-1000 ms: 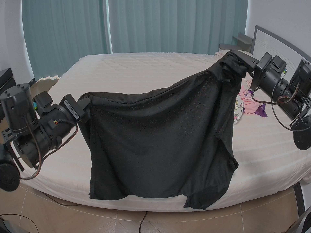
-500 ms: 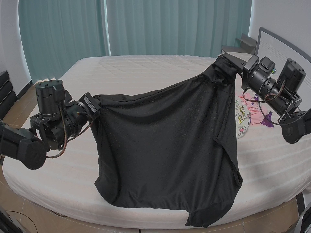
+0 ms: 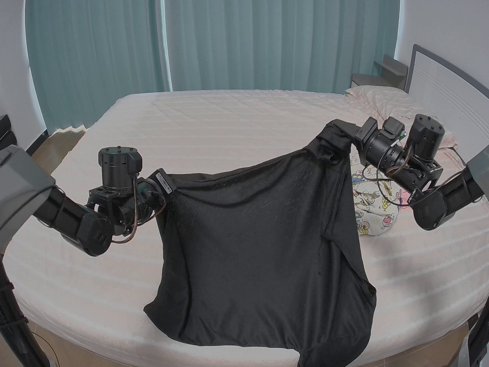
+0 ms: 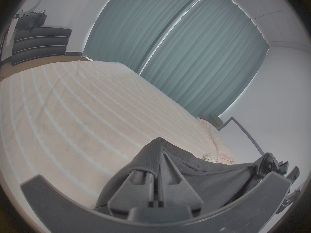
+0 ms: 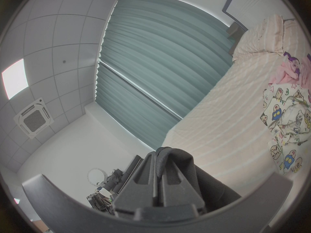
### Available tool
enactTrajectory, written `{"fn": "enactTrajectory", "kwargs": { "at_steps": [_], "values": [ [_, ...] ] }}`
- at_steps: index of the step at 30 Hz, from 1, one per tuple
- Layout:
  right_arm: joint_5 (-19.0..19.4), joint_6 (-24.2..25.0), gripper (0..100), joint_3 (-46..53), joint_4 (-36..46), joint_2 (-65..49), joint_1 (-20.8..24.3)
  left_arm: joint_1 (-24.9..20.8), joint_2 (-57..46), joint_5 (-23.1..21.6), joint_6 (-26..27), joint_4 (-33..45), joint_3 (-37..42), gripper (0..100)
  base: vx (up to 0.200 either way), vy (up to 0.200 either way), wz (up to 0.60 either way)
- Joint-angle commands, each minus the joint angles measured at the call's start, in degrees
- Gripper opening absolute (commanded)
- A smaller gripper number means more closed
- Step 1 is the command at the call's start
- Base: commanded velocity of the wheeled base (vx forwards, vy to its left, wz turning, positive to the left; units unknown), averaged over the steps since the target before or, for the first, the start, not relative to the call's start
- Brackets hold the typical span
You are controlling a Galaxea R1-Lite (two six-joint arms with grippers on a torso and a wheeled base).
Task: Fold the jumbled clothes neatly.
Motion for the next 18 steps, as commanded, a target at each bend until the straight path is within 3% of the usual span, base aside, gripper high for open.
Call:
{"fn": "enactTrajectory", "kwargs": {
  "at_steps": [1,2,3,9,11,12,13,18],
  "values": [
    [-0.03,-1.22,0,-1.71,-0.01,7.86,-0.38,1.82,9.18,0.04,-0.2,-0.11,-4.75,100,0.0,0.0,0.0],
    [-0.03,-1.49,0,-1.97,-0.01,8.83,-0.38,2.26,10.24,0.04,-0.72,-0.11,-5.63,100,0.0,0.0,0.0],
    [-0.03,-1.49,100,-1.97,-0.01,8.83,-0.38,2.26,10.24,0.04,-0.72,-0.11,-5.63,100,0.0,0.0,0.0],
    [-2.05,-4.65,100,-4.7,1.3,14.72,-0.56,4.28,17.8,0.56,-2.39,-0.11,-11.26,100,0.0,0.0,0.0],
    [-4.51,-5.44,100,-6.28,1.74,16.3,-1.0,4.81,19.47,0.74,-2.31,-0.11,-12.4,100,0.0,0.0,0.0],
    [-8.99,-5.62,100,-8.57,2.36,18.23,-1.09,5.42,20.52,1.18,-2.31,-0.11,-13.45,100,0.0,0.0,0.0],
    [-10.93,-5.71,100,-9.36,2.8,19.02,-1.17,5.77,20.96,1.27,-2.31,-0.11,-13.81,100,0.0,0.0,0.0],
    [-14.88,-7.9,100,-11.38,4.2,19.99,-2.23,7.18,21.49,1.62,-1.6,-0.2,-16.53,100,0.0,0.0,0.0]
  ]
}}
